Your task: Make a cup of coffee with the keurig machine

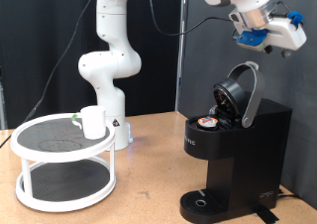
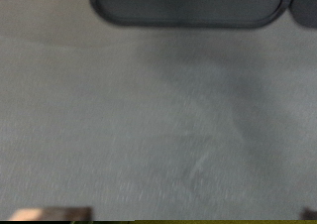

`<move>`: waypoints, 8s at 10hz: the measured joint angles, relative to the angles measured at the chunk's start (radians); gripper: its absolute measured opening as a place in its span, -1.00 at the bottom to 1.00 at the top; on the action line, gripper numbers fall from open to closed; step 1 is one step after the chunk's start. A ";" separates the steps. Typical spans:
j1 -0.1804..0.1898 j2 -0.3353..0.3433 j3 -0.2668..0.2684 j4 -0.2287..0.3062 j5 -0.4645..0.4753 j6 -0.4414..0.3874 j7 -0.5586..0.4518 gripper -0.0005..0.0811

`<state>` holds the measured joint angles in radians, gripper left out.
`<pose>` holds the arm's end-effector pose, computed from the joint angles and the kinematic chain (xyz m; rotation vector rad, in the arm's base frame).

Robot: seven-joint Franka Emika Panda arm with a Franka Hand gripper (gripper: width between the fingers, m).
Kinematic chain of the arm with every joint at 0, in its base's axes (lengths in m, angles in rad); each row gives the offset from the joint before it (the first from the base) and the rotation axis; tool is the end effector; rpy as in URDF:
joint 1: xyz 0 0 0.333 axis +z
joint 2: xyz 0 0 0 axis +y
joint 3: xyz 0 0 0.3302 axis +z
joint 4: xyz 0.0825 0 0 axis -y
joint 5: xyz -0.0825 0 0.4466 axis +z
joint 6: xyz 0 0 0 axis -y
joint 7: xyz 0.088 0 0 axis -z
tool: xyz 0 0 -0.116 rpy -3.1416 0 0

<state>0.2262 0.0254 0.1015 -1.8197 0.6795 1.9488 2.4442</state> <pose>0.5976 0.2526 0.5295 -1.0852 2.5702 0.8911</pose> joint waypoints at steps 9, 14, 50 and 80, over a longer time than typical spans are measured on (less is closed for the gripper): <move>-0.062 -0.048 -0.047 -0.082 -0.015 -0.030 -0.077 -0.98; -0.116 -0.089 -0.093 -0.110 -0.106 -0.064 -0.066 -0.99; -0.250 -0.380 -0.213 -0.653 -0.176 0.102 -0.452 -0.99; -0.623 -0.773 -0.645 -0.783 -0.399 -0.276 -0.658 -0.99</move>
<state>-0.3969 -0.7476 -0.5431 -2.6030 0.2805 1.6732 1.7865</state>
